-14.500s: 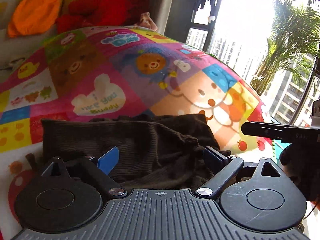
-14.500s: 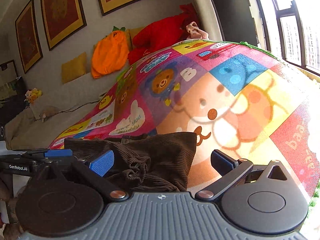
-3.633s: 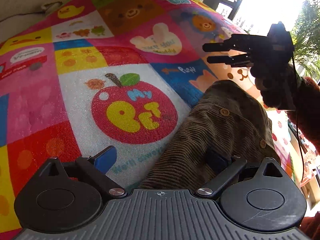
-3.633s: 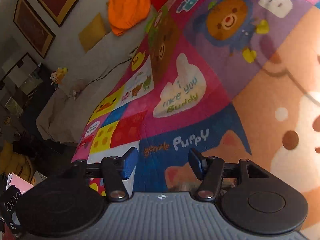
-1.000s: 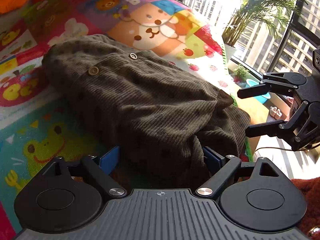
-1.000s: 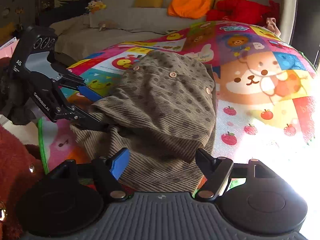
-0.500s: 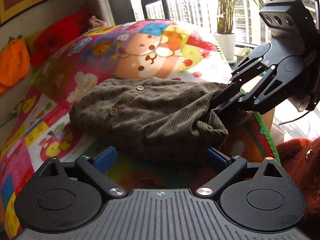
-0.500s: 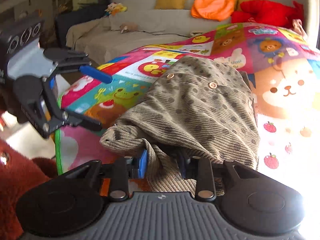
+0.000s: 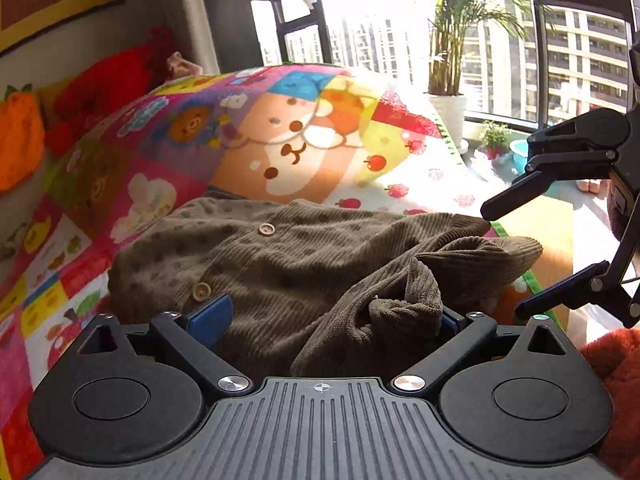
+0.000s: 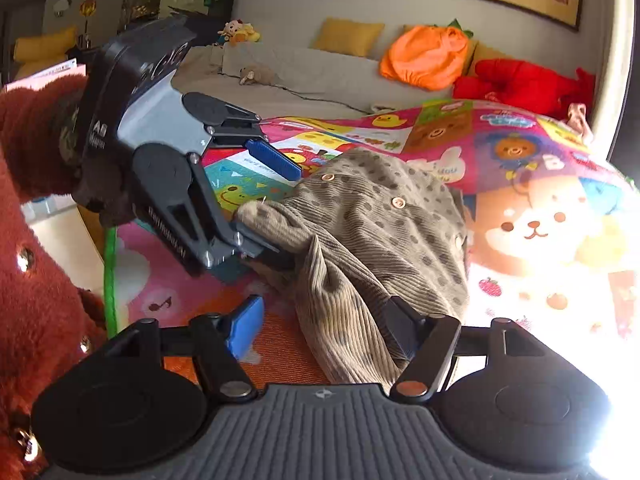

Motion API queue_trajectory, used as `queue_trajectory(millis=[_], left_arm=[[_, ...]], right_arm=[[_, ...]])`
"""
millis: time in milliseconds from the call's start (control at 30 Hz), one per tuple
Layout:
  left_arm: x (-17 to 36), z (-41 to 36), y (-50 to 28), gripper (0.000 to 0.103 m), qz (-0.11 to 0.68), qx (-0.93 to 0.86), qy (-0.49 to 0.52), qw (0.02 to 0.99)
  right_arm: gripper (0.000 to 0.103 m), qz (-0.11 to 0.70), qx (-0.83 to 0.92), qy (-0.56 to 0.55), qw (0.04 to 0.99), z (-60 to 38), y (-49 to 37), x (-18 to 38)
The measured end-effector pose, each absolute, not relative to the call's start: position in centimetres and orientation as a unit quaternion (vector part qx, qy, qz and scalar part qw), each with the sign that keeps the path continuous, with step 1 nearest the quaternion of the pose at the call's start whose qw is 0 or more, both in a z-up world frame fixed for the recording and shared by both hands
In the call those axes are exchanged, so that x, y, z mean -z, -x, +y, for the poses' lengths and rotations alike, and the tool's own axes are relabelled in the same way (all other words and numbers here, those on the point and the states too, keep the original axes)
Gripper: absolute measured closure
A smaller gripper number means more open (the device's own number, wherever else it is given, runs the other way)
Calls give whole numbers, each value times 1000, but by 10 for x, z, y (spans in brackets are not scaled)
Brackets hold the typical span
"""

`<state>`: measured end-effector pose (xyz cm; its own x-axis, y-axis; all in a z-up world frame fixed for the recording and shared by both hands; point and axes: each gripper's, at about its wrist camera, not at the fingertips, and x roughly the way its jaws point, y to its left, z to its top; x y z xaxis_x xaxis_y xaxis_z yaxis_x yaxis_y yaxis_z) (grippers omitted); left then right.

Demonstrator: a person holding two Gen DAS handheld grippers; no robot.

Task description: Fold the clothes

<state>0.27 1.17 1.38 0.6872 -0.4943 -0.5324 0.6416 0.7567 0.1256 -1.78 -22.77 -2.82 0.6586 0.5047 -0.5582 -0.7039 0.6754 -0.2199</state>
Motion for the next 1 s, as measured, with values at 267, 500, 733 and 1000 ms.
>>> queue_trajectory(millis=[267, 500, 733, 1000], left_arm=[[-19, 14, -11, 3, 250, 341, -148, 894], [-12, 20, -4, 1, 220, 346, -221, 885], [-12, 9, -66, 48, 225, 344, -170, 896], [-27, 49, -121, 75, 263, 312, -26, 913]], right_arm=[[40, 160, -330, 330, 870, -184, -15, 49], [82, 201, -364, 248, 875, -194, -59, 8], [83, 184, -387, 268, 863, -188, -81, -28], [29, 118, -347, 225, 903, -235, -71, -46]])
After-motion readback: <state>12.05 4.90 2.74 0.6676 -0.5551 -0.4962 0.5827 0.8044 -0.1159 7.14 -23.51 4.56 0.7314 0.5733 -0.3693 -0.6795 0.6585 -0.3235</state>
